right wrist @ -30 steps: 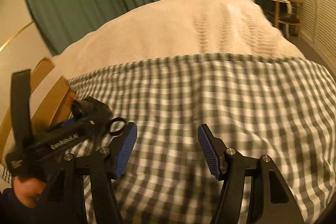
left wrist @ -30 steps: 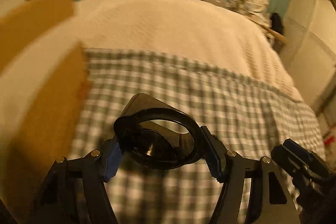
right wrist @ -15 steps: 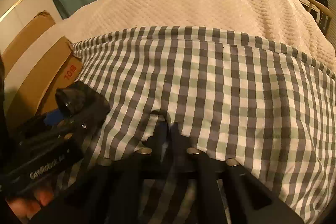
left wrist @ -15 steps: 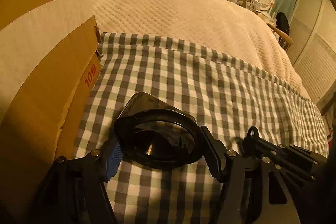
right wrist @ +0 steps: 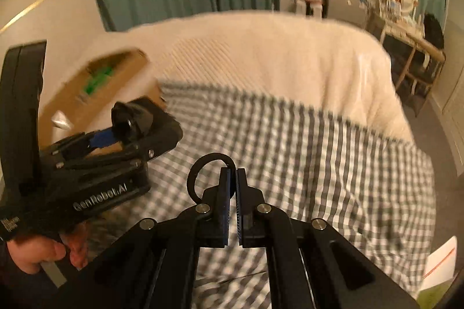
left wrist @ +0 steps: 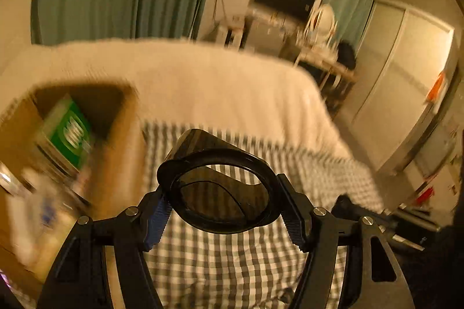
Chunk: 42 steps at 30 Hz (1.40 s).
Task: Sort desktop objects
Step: 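Drop the diffuser and hair tie into the cardboard box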
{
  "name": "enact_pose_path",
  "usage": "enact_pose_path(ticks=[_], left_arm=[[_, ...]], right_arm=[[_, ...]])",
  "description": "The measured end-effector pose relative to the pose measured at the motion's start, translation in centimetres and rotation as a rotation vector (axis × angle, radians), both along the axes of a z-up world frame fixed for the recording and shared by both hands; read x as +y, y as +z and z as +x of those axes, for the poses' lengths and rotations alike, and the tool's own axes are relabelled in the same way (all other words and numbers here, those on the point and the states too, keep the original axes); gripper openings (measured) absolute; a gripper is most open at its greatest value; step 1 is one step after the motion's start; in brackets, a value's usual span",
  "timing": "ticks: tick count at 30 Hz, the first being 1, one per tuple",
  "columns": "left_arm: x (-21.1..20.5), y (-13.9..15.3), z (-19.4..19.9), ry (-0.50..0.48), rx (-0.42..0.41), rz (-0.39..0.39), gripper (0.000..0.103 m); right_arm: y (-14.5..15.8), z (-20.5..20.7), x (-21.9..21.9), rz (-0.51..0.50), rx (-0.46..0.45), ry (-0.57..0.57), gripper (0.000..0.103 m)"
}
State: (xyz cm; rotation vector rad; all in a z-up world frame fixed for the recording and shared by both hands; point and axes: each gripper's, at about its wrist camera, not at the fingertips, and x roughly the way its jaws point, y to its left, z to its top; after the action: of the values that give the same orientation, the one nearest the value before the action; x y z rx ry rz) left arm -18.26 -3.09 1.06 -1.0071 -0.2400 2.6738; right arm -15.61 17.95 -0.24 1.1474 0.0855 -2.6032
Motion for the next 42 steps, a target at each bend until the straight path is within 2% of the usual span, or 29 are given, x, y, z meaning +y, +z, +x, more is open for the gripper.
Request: enact_pose_path(ticks=[2, 3, 5, 7, 10, 13, 15, 17, 18, 19, 20, 23, 29, 33, 36, 37, 40, 42], left_arm=[[-2.7, 2.8, 0.6, -0.004, 0.028, -0.01, 0.069], [-4.4, 4.1, 0.8, 0.003, 0.037, -0.043, 0.069], [-7.2, 5.3, 1.2, 0.035, 0.058, -0.087, 0.069], [-10.6, 5.8, 1.0, 0.071, 0.045, -0.119, 0.069], [-14.9, 4.9, 0.8, 0.107, 0.009, -0.157, 0.069], [-18.4, 3.0, 0.6, 0.139, -0.03, -0.177, 0.069], [-19.9, 1.5, 0.3, 0.136, -0.054, -0.163, 0.07], [-20.8, 0.3, 0.0, 0.141, -0.072, -0.137, 0.084], [-21.2, -0.2, 0.1, 0.155, -0.076, -0.132, 0.093], [-21.8, -0.4, 0.3, 0.172, -0.072, -0.13, 0.095], [-21.9, -0.6, 0.5, 0.182, -0.072, -0.133, 0.096], [-21.2, -0.8, 0.8, 0.164, -0.087, -0.156, 0.098], [-17.4, 1.2, 3.4, 0.09, -0.008, -0.197, 0.103], [-15.0, 1.8, 5.5, 0.098, 0.064, -0.2, 0.103], [-13.7, 0.7, 6.3, 0.114, 0.047, -0.198, 0.103], [-13.2, 0.1, 6.5, 0.12, 0.029, -0.206, 0.103], [-12.2, -1.6, 6.9, 0.126, -0.009, -0.226, 0.103], [-12.0, -2.1, 7.2, 0.129, -0.013, -0.214, 0.103]], right_arm=[[2.8, 1.3, -1.8, 0.002, 0.032, 0.029, 0.003], [4.3, 2.0, -3.2, 0.006, 0.059, 0.046, 0.003], [6.6, 3.0, -6.1, 0.014, 0.091, 0.092, 0.003], [8.0, 3.4, -9.5, 0.01, 0.096, 0.135, 0.003], [8.0, 2.7, -13.9, -0.029, 0.037, 0.179, 0.004], [6.4, 1.0, -17.6, -0.051, -0.04, 0.18, 0.004], [5.2, -0.3, -19.2, -0.06, -0.089, 0.163, 0.004], [4.5, -1.1, -20.2, -0.064, -0.108, 0.149, 0.008], [4.1, -1.5, -20.8, -0.053, -0.114, 0.138, 0.028], [3.9, -1.7, -21.0, -0.043, -0.115, 0.128, 0.055], [3.9, -1.7, -21.1, -0.033, -0.105, 0.109, 0.062], [4.5, -0.8, -20.6, -0.037, -0.059, 0.076, 0.062], [6.7, 1.3, -18.0, -0.018, -0.014, -0.01, 0.065], [7.1, 4.4, -14.1, -0.028, 0.077, -0.1, 0.082], [5.1, 6.6, -11.0, -0.065, 0.095, -0.179, 0.086], [4.3, 7.1, -10.2, -0.076, 0.086, -0.203, 0.092], [2.3, 8.2, -7.9, -0.104, 0.086, -0.286, 0.103], [1.7, 8.8, -6.9, -0.11, 0.098, -0.303, 0.103]])
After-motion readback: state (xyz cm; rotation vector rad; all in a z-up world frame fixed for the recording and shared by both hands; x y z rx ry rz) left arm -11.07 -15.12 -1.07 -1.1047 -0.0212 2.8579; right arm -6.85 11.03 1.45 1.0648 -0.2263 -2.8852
